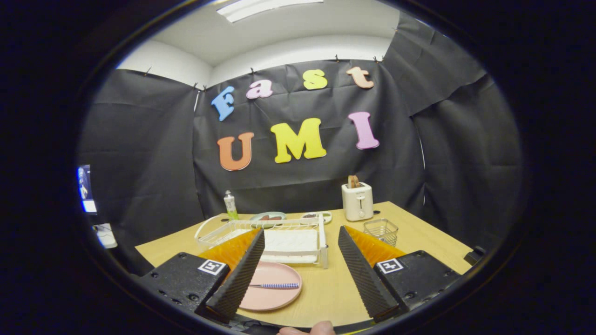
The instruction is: Take the plate from the dish rack, then take the spoon from the basket and place it into the plate.
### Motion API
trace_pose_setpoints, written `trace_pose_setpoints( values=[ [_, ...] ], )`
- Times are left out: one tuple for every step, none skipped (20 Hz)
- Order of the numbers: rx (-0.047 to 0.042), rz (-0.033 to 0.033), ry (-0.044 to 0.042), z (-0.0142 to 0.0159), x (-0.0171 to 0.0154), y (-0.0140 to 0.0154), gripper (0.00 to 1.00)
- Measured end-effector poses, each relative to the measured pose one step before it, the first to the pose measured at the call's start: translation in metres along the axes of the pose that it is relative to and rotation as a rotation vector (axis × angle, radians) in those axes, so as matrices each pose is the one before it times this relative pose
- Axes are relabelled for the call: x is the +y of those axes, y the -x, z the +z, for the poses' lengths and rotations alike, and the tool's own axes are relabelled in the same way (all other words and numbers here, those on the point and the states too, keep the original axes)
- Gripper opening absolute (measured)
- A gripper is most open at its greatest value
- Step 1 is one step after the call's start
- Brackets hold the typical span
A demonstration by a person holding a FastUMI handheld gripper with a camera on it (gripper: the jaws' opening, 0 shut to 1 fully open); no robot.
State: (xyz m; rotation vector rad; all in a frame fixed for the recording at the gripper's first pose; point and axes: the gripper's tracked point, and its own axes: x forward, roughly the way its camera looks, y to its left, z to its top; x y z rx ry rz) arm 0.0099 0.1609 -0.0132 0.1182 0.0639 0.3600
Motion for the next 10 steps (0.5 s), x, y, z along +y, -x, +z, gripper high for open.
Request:
trace_pose_setpoints(
  values=[
    [0.00421,0.00148,0.00095,-0.00164,0.00153,-0.00027,1.0],
    [0.00424,0.00079,0.00226,-0.00132,0.00098,-0.00045,1.0],
    [0.0018,-0.00082,0.00367,-0.00003,0.0003,-0.00041,1.0],
    [-0.00091,-0.00225,0.00365,0.00055,0.0003,-0.00087,1.0],
    [-0.0034,-0.00087,0.00297,0.00034,0.00082,0.0,1.0],
    [-0.00302,-0.00002,0.00099,0.00085,0.00118,0.00008,1.0],
    [-0.00215,0.00051,0.0018,0.00106,0.00073,-0.00001,1.0],
    [-0.0014,0.00121,0.00197,-0.00008,0.00116,-0.00025,1.0],
    [-0.00006,0.00138,0.00184,-0.00035,0.00109,0.00039,1.0],
    [0.00074,0.00213,0.00151,-0.00021,0.00142,-0.00066,1.0]
  ],
)
